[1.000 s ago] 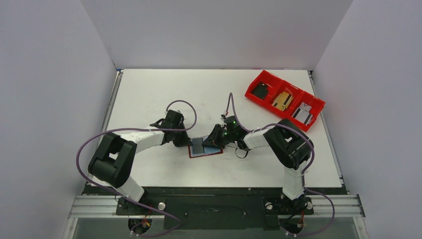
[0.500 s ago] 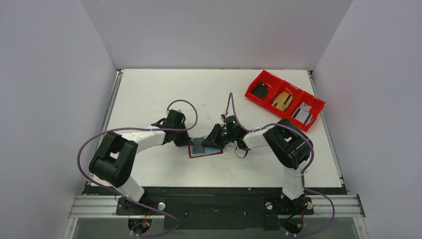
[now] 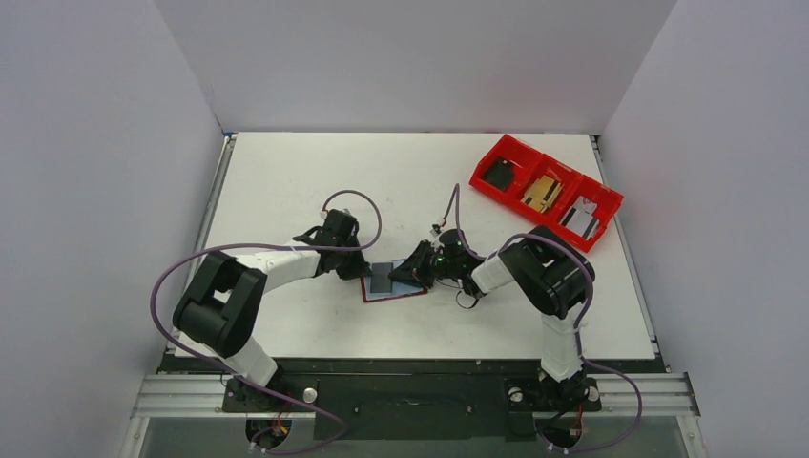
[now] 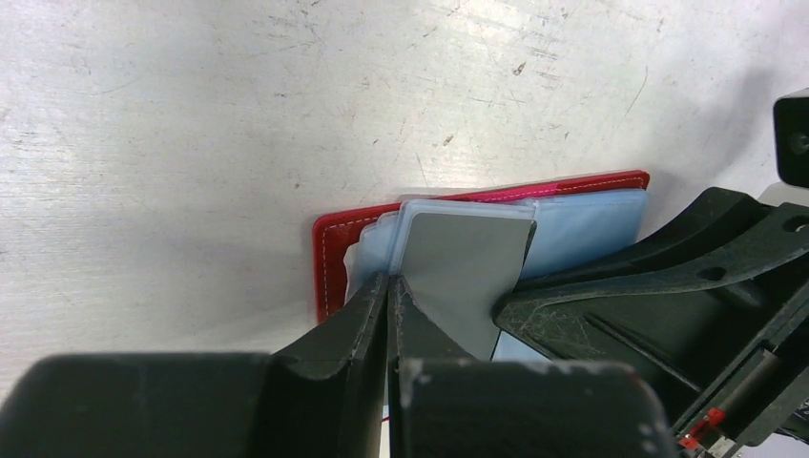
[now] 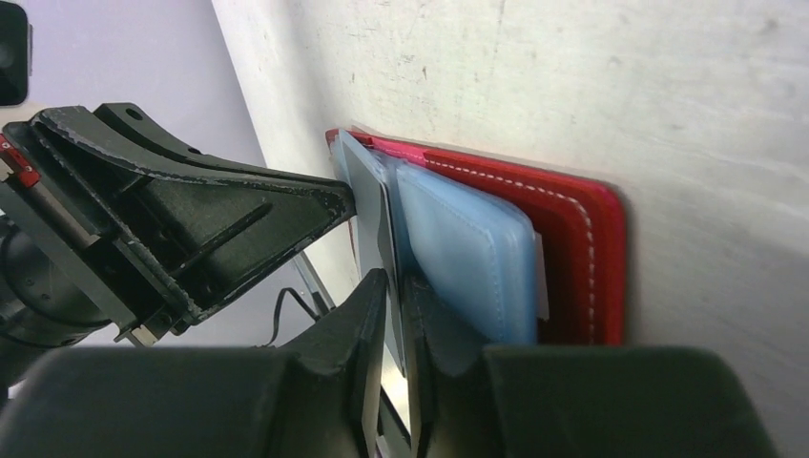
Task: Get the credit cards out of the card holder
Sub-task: Remove the credit card from the card holder.
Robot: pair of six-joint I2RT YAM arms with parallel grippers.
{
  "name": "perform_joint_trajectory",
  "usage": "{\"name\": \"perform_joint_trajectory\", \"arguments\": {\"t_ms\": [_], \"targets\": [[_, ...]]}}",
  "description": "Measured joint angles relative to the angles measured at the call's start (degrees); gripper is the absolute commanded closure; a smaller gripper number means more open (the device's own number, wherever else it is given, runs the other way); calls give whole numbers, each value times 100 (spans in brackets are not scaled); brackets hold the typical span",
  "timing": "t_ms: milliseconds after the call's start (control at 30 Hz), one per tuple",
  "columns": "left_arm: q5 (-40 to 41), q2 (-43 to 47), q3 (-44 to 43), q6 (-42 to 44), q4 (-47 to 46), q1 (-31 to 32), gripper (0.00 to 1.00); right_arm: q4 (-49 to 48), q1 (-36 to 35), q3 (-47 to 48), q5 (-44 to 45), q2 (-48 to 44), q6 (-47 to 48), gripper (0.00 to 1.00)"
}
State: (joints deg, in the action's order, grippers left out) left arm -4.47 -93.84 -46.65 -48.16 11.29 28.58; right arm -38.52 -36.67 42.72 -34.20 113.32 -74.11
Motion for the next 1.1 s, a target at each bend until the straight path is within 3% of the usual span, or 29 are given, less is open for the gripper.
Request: {"name": "perform_joint_trajectory", "arguments": {"t_ms": [133,300,467,867,1100], "targets": [[-4,-39,2,-74,-98,22,100,-332,52,-186,24,7,-201,100],[-7,-74,7,-107,-186,37,100,-752,103,-345,28,92,-450,100],[-24,-83,42,-127,-256,35,100,-898,111,-411,50,92,-540,91],[-109,-116,140,-249,-546,31,100,-1130,186,-544,122,92,-721,91],[-136,-116,164,-269,-579,17,100,-1161,186,-579,173,92,-763,99]]}}
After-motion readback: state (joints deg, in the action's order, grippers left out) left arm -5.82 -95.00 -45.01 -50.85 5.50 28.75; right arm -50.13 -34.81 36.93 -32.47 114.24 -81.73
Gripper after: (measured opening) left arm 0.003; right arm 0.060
